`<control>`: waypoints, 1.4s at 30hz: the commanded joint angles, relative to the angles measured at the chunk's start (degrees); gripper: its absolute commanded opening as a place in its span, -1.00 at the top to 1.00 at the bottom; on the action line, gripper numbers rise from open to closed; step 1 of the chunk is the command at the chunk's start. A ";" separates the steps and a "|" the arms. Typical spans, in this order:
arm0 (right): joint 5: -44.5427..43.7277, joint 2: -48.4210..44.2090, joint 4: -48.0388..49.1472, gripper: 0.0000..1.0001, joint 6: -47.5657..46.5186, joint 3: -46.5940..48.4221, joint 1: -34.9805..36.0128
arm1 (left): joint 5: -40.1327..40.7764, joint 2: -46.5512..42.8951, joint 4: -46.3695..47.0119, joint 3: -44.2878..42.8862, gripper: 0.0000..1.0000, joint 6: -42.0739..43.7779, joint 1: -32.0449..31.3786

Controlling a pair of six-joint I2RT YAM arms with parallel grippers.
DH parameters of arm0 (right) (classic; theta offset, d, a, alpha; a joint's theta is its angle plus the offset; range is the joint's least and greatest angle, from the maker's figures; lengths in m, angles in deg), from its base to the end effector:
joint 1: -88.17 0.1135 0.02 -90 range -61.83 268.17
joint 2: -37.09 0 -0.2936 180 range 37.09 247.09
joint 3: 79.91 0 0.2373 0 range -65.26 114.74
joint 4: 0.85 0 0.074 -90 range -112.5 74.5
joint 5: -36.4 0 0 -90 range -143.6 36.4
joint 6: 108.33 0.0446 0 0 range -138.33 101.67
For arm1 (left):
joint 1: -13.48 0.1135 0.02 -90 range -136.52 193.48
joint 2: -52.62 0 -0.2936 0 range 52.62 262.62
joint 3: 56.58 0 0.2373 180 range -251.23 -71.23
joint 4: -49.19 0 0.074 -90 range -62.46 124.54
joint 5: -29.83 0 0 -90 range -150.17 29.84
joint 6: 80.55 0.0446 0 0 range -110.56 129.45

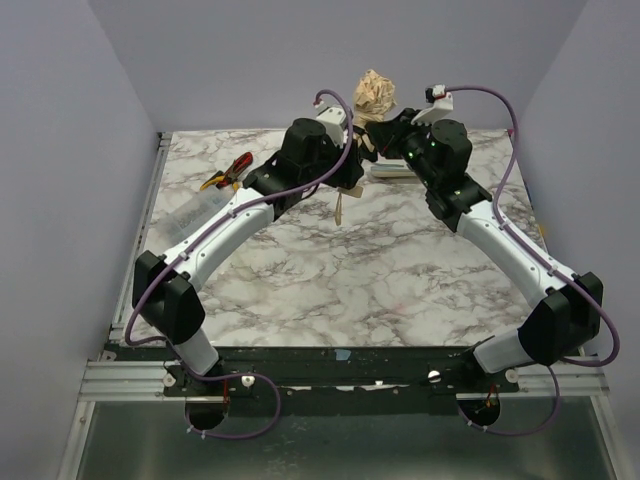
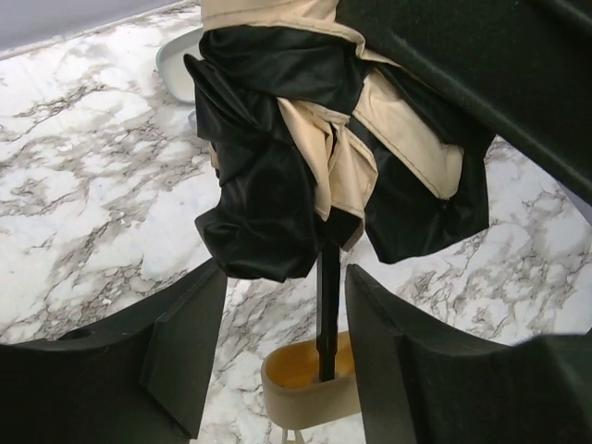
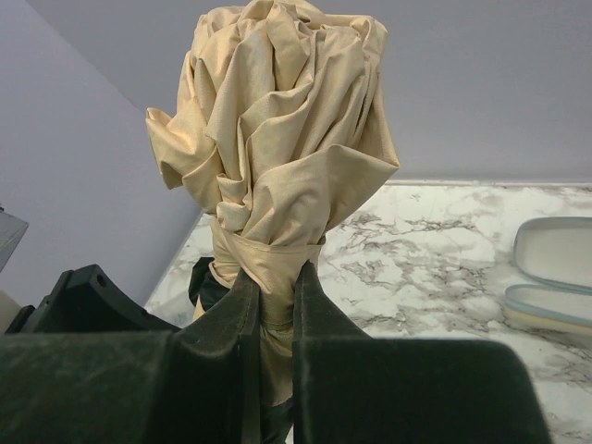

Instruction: Open the umbrella

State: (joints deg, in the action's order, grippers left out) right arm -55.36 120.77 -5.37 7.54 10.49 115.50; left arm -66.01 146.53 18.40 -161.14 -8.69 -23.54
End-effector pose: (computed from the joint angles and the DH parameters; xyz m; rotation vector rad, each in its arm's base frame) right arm 0.3043 0.1557 0.4376 0.0051 1.5759 0.7115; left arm 0.3042 -0.2350 0.4095 0.3965 1.9524 -0.7338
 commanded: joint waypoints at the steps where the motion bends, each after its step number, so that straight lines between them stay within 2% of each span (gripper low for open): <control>1: -2.66 -1.13 4.51 0.99 -0.88 1.67 0.36 | 0.38 1.45 -1.78 -1.23 -0.04 -0.52 -0.80; 7: -6.57 -0.16 7.10 0.99 -3.86 4.45 0.37 | -0.39 0.27 -1.68 5.10 0.17 -2.11 -1.48; 16: -11.06 2.15 9.75 1.00 -5.40 9.32 -0.29 | -0.16 -1.39 -0.98 13.59 0.17 -2.70 -2.62; 33: -11.22 7.42 12.88 0.99 -8.71 20.78 -6.02 | -0.66 -4.25 2.32 27.99 0.15 -0.08 -3.25; 38: -9.71 8.42 13.08 0.99 -8.65 22.40 -7.13 | -0.34 -5.00 3.18 29.88 0.15 0.44 -3.57; 42: -8.19 7.90 12.55 0.99 -6.97 19.88 -7.12 | -1.14 -5.26 3.86 28.29 0.15 0.47 -3.65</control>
State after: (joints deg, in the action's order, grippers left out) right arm -61.59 130.65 -5.46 -0.70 27.25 110.35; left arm -65.62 141.74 29.07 -134.06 -9.87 -25.72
